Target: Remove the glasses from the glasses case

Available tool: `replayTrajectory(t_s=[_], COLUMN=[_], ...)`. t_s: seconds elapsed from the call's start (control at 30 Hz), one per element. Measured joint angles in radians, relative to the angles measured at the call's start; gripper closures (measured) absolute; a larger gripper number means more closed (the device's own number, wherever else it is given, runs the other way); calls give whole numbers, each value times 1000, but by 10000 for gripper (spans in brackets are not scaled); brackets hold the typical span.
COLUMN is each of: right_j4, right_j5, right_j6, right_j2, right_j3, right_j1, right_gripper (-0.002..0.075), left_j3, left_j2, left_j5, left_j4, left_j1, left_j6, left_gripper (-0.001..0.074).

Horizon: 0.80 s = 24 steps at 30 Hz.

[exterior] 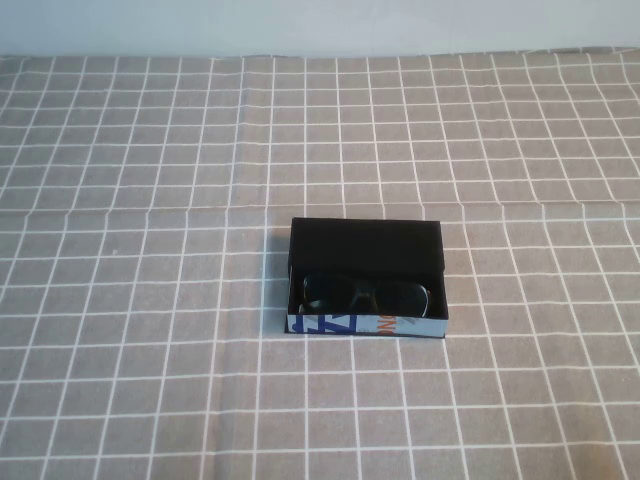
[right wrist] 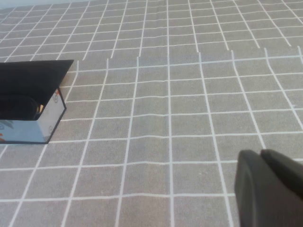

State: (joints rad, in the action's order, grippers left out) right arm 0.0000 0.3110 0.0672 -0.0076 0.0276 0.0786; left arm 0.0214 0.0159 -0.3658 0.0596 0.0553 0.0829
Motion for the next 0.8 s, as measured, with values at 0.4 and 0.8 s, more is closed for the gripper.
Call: replayTrajectory(t_s=[0.4,0.8], right_j4=[0,77], right_j5=[0,0], right_j6=[0,0], right_j2=[0,0], right_j3=[0,0], right_j1=[0,0], right_gripper=[744,744], left_j3=[0,0], left_j2=[0,0], left_j5=[0,0], left_j4=[0,0], left_j1=[0,0], left_j6=[0,0], left_gripper=[740,740])
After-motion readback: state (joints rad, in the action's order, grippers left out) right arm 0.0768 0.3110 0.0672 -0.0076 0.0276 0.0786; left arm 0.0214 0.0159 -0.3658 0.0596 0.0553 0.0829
